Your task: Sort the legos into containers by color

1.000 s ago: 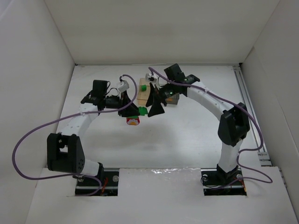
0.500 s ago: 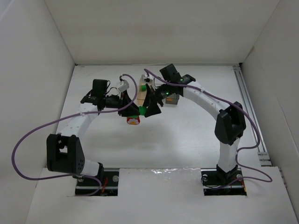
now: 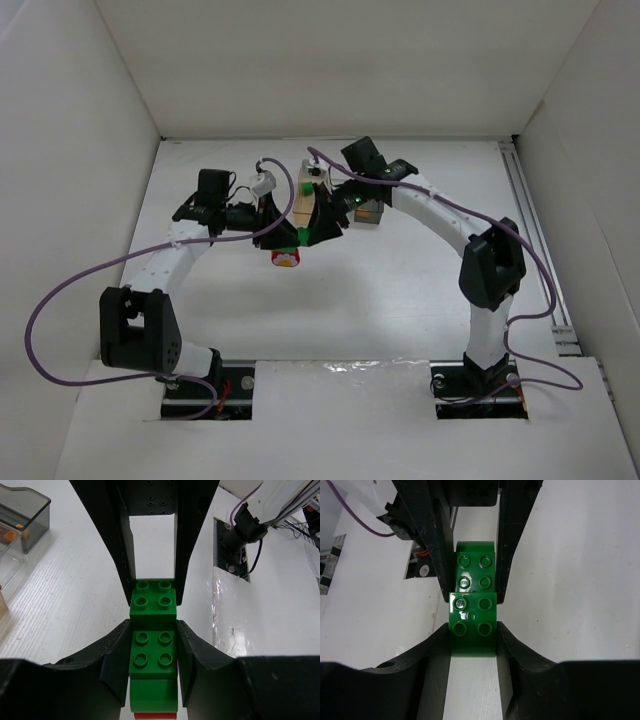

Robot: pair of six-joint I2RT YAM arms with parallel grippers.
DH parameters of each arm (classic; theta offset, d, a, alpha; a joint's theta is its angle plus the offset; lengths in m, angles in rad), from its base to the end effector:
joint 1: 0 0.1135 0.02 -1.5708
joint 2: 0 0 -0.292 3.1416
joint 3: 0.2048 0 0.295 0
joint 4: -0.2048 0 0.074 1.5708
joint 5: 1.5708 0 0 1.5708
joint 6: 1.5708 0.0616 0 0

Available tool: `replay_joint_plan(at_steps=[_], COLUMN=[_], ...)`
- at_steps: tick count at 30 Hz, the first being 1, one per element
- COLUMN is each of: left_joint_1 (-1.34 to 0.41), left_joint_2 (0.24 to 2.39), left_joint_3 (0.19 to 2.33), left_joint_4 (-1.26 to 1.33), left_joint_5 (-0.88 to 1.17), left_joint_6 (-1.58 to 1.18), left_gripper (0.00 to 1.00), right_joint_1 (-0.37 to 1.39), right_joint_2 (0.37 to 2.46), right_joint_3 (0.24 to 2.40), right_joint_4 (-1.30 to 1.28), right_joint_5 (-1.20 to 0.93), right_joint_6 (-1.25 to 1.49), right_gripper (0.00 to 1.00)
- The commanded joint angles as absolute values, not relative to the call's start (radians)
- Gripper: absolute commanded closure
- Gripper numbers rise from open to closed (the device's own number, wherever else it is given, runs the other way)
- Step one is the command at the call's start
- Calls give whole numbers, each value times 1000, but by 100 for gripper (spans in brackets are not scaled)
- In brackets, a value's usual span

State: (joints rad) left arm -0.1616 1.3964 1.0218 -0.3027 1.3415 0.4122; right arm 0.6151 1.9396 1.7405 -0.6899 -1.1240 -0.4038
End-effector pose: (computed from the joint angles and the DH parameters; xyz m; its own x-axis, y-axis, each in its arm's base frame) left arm 0.3147 -0.1121 0.2961 -0.2520 0.1333 -0.9585 0.9676 0.0533 -0.2470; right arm 0.3630 0.3245 0.3094 -0.3028 -0.4218 -0.8546 -0.9053 -0.1531 0.3963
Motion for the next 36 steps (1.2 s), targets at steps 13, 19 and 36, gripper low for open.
replay_joint_plan(at_steps=[13,19,36], left_joint_1=[-172,-172,-172], left_joint_2=[1370,1370,1397], left_joint_3=[1025,1015,1006], left_joint_4=[-304,-293,-298], left_joint_5=[1402,1367,1339], left_joint_6=[456,436,410], left_gripper=[27,32,71], right_joint_1=[606,606,578], right_joint_2=[1902,1884,1845], right_joint_3=[1758,1747,1729], right_joint_4=[-658,-658,-658], right_joint_5=[-1175,-1175,-1184], right_joint_6=[-449,-459,-459], right_gripper=[100,100,100])
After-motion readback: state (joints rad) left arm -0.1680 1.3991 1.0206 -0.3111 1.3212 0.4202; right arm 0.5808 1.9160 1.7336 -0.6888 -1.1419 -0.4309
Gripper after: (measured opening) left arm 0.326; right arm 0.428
